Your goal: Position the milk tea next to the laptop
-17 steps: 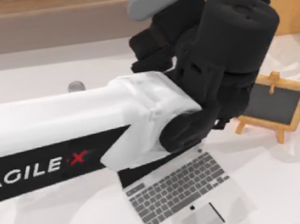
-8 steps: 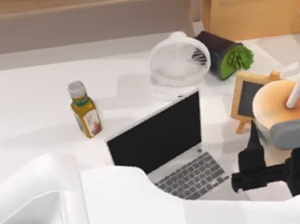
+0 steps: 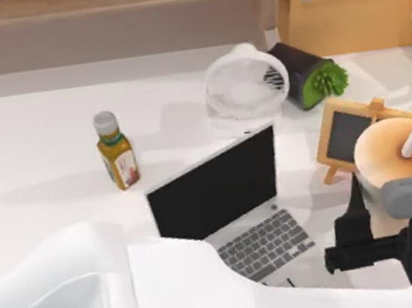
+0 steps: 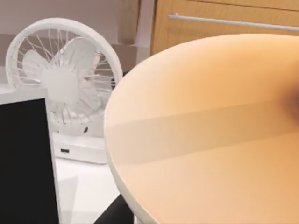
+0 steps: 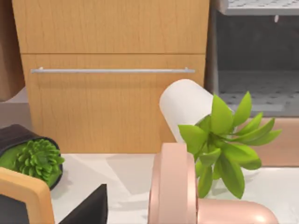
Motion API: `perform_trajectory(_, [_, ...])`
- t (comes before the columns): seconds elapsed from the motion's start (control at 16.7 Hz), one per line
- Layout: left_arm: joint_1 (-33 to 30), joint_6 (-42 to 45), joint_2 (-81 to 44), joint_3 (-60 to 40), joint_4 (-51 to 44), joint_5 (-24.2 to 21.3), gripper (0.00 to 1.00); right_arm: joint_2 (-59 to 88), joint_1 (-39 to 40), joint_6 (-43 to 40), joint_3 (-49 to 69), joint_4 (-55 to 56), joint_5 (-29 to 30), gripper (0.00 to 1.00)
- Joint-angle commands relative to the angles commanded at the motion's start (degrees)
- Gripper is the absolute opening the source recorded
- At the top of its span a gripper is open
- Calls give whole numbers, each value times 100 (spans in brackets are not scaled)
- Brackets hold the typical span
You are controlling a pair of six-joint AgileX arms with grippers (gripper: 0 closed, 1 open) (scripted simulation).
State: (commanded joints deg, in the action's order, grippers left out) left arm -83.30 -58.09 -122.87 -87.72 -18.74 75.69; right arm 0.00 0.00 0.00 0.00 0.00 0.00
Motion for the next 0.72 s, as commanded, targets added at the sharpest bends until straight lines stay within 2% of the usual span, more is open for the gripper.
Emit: perform_trajectory(0.72, [-200,66,-118,-45,267,35,0,0,0,0,0,0,0,100])
